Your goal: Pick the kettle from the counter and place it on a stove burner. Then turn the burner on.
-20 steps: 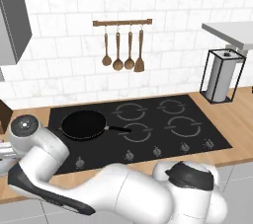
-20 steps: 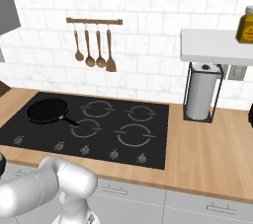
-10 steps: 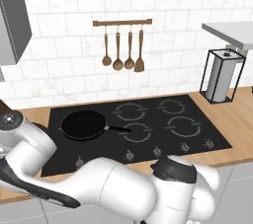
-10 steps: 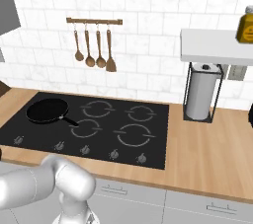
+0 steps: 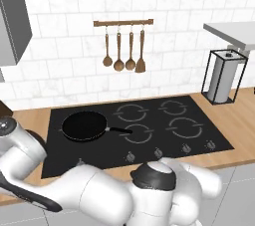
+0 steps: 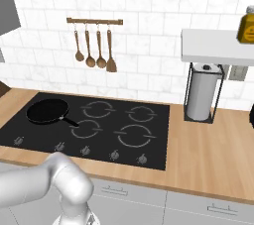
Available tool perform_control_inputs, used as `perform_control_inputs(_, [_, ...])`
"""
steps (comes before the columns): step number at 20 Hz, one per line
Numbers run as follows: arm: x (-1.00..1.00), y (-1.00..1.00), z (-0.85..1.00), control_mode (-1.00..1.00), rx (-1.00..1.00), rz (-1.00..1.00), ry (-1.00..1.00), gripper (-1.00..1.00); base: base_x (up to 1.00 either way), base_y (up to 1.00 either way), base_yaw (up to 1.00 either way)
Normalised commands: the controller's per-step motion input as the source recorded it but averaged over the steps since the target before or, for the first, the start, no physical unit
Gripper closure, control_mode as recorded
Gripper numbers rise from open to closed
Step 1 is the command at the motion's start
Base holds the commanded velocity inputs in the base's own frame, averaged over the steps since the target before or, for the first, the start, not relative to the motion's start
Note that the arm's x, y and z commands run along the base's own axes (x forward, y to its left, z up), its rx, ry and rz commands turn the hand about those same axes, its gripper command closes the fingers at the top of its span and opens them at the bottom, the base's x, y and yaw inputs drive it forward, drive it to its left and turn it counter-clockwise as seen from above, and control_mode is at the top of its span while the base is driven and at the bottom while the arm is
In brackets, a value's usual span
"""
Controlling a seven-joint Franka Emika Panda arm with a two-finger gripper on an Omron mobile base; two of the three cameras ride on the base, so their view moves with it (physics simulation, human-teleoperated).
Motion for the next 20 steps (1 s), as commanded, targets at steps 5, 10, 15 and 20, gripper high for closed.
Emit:
perform_control_inputs(5, [0.53, 0.36, -0.11, -1.0, -0.02, 0.0, 0.0, -1.0, 0.0, 0.0, 0.0])
perform_control_inputs(10, [0.13, 0.47, -0.1, -1.0, -0.01, 0.01, 0.01, -1.0, 0.0, 0.0, 0.0])
perform_control_inputs(15, [0.0, 0.33, -0.01, -1.0, 0.0, 0.04, 0.0, -1.0, 0.0, 0.0, 0.0])
perform_control_inputs(20, [0.0, 0.04, -0.13, -1.0, -0.07, 0.0, 0.0, -1.0, 0.0, 0.0, 0.0])
